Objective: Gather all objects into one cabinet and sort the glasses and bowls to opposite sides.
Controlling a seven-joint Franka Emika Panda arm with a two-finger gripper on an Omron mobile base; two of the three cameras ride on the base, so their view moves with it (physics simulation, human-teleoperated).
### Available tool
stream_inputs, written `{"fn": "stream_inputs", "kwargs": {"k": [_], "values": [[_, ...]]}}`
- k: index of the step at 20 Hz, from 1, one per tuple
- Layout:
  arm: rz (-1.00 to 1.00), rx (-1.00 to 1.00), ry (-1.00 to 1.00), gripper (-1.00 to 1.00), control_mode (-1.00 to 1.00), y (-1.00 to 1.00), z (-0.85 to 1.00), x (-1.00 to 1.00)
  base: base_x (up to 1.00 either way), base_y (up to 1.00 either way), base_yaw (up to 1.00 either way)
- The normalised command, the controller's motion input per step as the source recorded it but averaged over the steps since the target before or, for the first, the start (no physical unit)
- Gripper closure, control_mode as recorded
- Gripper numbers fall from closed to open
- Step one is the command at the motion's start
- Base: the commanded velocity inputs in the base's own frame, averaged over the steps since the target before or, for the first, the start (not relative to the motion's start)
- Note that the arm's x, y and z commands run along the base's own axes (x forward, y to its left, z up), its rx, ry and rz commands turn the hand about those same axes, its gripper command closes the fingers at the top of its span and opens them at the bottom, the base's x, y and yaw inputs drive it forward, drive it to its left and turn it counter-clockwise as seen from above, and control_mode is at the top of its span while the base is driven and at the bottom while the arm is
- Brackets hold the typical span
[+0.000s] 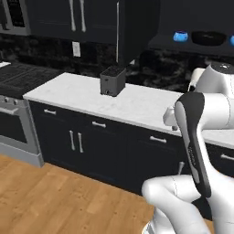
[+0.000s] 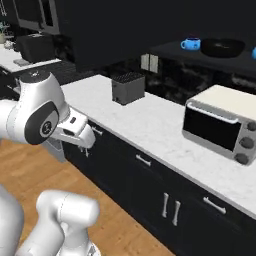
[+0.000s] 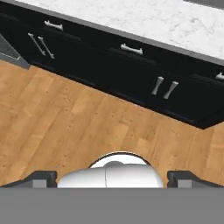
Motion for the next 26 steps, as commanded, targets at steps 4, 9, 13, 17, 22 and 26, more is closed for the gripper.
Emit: {"fn": "stream_inputs", "kwargs": {"k": [4,9,13,17,22,26], "values": [[0.0,0.0,0.0,-1.0,1.0,0.0,0.0,0.0,-0.02,0.28,0.78],[0.0,0.0,0.0,-1.0,1.0,0.0,0.0,0.0,0.0,0.31,0.7],[0.0,0.0,0.0,-1.0,1.0,0.0,0.0,0.0,0.1,0.23,0.64],[0.0,0.0,0.0,-1.0,1.0,0.0,0.0,0.0,0.34,0.23,0.53],[0.0,0.0,0.0,-1.0,1.0,0.0,0.0,0.0,0.66,0.23,0.41],[0.0,0.0,0.0,-1.0,1.0,0.0,0.0,0.0,0.95,0.28,0.42]]}}
